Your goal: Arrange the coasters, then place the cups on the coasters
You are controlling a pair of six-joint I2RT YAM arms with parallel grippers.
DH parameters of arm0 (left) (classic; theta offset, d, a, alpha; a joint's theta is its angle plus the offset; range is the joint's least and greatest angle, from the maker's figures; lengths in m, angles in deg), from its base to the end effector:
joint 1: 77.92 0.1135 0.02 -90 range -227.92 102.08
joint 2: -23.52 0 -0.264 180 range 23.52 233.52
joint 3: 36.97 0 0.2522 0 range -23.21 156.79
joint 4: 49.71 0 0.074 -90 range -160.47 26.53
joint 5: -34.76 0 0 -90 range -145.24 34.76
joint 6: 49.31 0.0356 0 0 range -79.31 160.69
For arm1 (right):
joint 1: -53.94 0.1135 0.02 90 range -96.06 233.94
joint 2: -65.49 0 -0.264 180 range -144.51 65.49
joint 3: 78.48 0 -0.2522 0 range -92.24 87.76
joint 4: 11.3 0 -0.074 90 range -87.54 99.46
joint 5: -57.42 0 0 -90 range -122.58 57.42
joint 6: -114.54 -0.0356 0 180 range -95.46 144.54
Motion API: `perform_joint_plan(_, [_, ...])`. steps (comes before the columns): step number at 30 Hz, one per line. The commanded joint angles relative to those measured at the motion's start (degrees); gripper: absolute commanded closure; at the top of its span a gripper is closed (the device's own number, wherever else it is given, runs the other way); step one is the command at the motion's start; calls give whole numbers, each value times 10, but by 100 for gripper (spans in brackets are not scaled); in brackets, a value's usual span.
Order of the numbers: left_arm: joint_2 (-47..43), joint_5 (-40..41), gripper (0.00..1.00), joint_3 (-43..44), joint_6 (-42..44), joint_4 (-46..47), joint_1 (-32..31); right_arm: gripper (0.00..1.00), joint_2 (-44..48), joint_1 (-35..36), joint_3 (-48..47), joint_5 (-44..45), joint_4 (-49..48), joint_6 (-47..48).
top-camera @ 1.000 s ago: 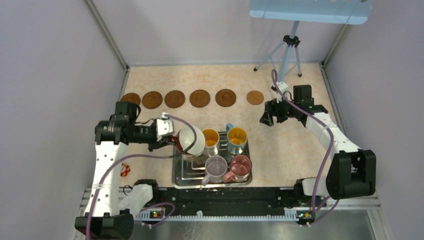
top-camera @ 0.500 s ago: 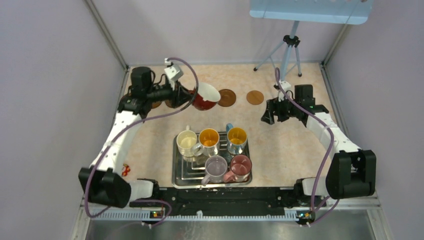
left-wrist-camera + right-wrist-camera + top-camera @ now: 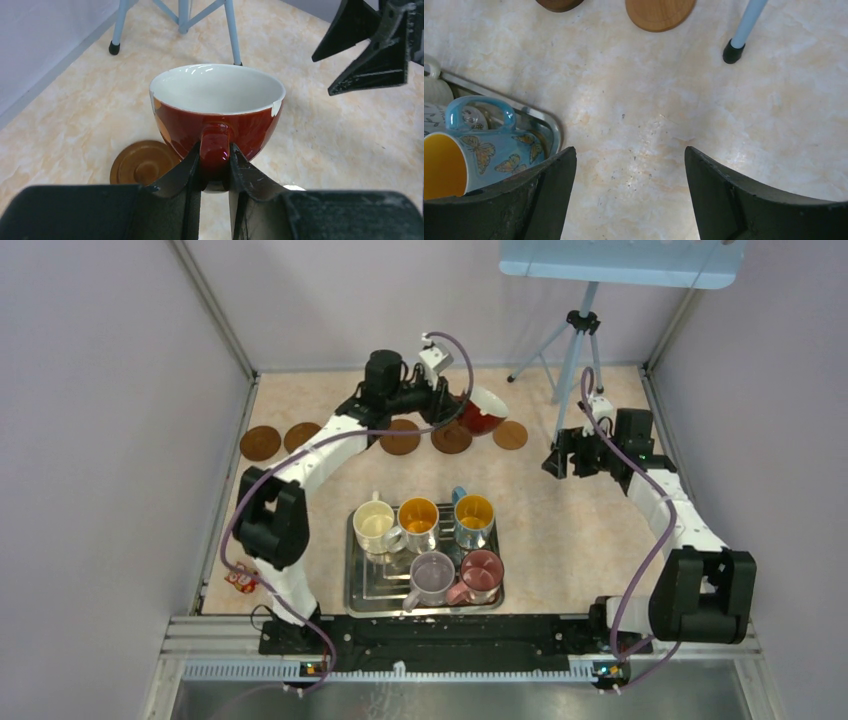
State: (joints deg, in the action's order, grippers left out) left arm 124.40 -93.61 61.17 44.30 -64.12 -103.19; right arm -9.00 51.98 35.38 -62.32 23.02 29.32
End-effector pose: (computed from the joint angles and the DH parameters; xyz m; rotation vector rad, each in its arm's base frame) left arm 0.3696 -0.1989 0.3306 0.9148 1.6613 -0.8825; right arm 0.2765 0.0082 0.2602 -0.3154 2.2312 0.5356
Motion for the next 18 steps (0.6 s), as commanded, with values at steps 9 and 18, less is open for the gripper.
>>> perform_joint_plan(9, [204,12,100,221,-24,146,-50,22,12,-16,7,-2,-29,-3])
perform_joint_plan(18, [296,15,100,306,-25,157,-62,22,3,-17,8,4,-26,1])
